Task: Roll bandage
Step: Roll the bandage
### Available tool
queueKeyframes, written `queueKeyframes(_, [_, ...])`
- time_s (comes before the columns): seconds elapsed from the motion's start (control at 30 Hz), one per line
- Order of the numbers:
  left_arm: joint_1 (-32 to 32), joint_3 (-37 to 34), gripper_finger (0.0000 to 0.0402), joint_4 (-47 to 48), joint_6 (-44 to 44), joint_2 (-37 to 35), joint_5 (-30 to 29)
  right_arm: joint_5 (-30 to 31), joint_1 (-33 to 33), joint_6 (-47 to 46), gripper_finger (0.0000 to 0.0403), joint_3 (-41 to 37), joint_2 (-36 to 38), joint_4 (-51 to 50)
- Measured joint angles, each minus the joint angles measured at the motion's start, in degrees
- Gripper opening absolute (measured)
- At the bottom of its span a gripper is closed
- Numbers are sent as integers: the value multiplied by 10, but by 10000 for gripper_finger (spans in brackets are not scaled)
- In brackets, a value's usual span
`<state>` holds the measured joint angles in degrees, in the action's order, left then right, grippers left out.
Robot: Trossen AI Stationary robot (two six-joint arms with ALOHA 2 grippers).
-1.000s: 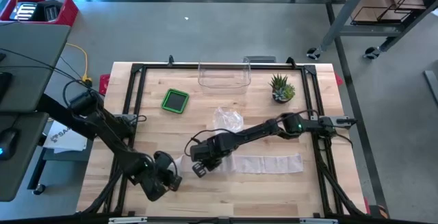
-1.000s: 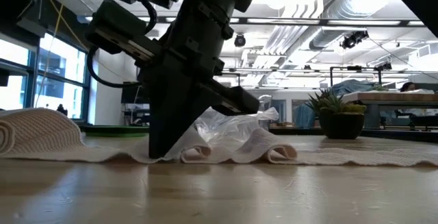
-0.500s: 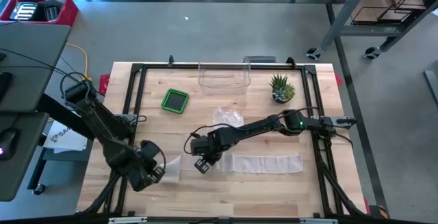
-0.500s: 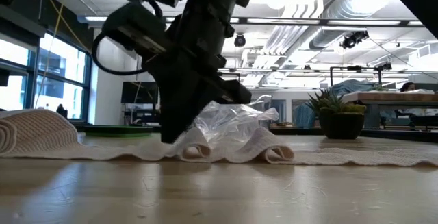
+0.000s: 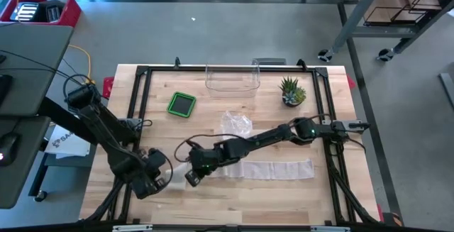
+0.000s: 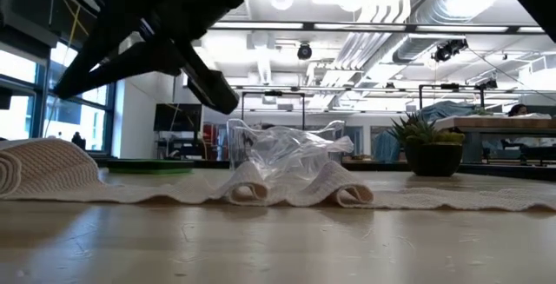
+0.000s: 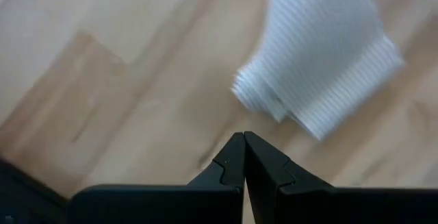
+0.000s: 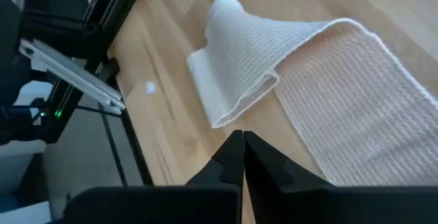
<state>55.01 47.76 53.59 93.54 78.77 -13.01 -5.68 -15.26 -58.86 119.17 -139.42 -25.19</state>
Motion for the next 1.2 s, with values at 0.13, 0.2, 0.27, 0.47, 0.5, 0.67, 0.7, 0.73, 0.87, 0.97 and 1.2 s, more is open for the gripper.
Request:
queueKeyframes(0.13, [28, -9, 0, -47, 16, -1, 0, 5, -8, -13, 27, 0, 0, 4])
queueKeyframes(0.2, [45, -29, 0, -101, 47, -2, 0, 13, -13, -21, 57, 0, -3, 11])
queueKeyframes(0.27, [63, -58, 0, -159, 89, -1, -5, 17, -15, -49, 95, 0, -13, 41])
queueKeyframes(0.47, [89, -101, 10, -216, 221, -7, -18, 19, -10, -97, 198, 0, -44, 144])
queueKeyframes(0.5, [91, -100, 17, -218, 228, -13, -26, 22, -7, -96, 208, 0, -44, 142])
queueKeyframes(0.67, [92, -100, 68, -202, 260, -41, -45, -5, -1, -66, 225, 0, -44, 130])
queueKeyframes(0.7, [92, -100, 81, -198, 270, -46, -47, -18, -1, -64, 226, 0, -44, 127])
queueKeyframes(0.73, [92, -99, 95, -192, 284, -47, -48, -26, -2, -62, 226, 0, -44, 121])
queueKeyframes(0.87, [92, -102, 151, -157, 347, -50, -81, -36, -8, -66, 226, 0, -44, 87])
queueKeyframes(0.97, [84, -124, 180, -186, 363, -50, -108, -15, -7, -71, 226, 0, -44, 104])
queueKeyframes(1.2, [54, -177, 196, -277, 355, -49, -111, -4, 3, -99, 226, 0, -56, 148])
